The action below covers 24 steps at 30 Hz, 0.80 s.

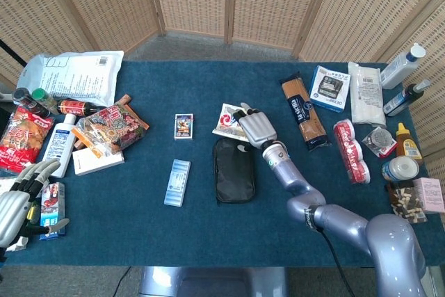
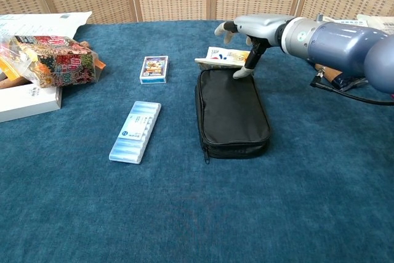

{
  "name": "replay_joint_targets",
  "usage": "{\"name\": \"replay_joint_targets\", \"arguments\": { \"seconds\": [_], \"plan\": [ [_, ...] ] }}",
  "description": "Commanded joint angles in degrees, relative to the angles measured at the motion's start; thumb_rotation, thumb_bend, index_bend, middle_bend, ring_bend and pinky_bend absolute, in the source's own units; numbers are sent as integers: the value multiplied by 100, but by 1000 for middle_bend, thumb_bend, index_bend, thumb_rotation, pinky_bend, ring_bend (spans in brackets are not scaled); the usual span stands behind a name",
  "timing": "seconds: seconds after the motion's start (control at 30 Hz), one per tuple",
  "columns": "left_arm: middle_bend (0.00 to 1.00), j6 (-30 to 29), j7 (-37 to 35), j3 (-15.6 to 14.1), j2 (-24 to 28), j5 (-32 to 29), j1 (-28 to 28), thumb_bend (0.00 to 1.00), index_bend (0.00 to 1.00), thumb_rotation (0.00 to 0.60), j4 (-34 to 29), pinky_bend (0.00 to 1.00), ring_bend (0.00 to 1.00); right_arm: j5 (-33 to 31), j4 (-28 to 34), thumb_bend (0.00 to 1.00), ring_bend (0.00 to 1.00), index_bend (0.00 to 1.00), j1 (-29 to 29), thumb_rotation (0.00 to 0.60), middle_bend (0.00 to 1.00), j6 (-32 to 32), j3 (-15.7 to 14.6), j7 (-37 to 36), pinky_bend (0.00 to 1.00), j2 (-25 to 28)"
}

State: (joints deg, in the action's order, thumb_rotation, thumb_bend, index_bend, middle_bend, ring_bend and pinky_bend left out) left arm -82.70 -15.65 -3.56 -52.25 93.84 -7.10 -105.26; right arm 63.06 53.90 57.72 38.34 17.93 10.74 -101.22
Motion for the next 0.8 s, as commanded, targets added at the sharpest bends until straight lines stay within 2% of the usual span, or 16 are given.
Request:
{"name": "replay_joint_targets", "arguments": {
  "seconds": [0.03,0.47,0.8],
  "plan": [
    [0,21,-3,12,-13,-7,-15,45,31,600,9,0,0,-26,-26,222,3,0,39,593,209,-34,-3,17,247,10],
    [0,-3,-3,20,-14,-64,37,43,31,600,27,0,0,-169,-335,222,33,0,326,600,221,-261,36,20,253,-52],
    [0,-28,-35,17,-23,-130,97,44,31,600,63,0,0,-223,-882,220,60,0,620,600,233,-515,66,-37,261,-231]
  ]
}}
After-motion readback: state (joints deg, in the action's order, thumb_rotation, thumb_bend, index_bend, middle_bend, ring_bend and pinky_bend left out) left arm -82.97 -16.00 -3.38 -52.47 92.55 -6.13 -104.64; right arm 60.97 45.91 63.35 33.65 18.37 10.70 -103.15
